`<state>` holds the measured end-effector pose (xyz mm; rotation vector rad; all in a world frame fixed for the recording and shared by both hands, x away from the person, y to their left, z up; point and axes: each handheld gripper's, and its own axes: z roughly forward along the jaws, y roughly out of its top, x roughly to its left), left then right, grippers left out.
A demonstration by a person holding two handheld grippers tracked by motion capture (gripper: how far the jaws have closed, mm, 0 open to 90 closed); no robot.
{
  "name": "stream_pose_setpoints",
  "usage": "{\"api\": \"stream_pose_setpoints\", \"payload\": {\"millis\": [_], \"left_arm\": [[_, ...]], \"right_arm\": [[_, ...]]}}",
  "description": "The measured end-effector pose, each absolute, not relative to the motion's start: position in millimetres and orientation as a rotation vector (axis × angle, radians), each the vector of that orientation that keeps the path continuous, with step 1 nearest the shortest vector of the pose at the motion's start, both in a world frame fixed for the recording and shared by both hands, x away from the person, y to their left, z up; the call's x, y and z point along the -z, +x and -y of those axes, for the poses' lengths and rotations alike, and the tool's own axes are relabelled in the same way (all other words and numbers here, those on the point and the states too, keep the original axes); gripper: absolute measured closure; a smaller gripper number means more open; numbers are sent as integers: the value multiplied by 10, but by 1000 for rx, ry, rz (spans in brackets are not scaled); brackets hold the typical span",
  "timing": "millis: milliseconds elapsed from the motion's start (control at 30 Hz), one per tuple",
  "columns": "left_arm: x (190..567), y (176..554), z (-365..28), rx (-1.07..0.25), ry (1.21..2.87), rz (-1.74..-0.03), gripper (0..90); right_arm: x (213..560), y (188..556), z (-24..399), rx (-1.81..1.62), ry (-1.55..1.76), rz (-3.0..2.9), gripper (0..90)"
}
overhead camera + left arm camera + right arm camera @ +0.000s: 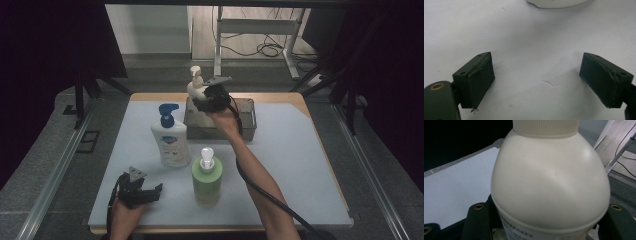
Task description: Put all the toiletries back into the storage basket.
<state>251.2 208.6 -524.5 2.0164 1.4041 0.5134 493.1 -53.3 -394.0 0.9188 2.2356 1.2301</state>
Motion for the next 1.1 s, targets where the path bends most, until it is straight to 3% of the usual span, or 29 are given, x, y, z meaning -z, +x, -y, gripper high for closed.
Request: {"api": "stream_pose_setpoints", "payload": {"millis": [1100], "left_arm": [[5245, 2510, -2085, -514, 2017, -1404, 119]], "right_arm": [[4217, 4831, 791, -1200, 984, -2289, 380]]}}
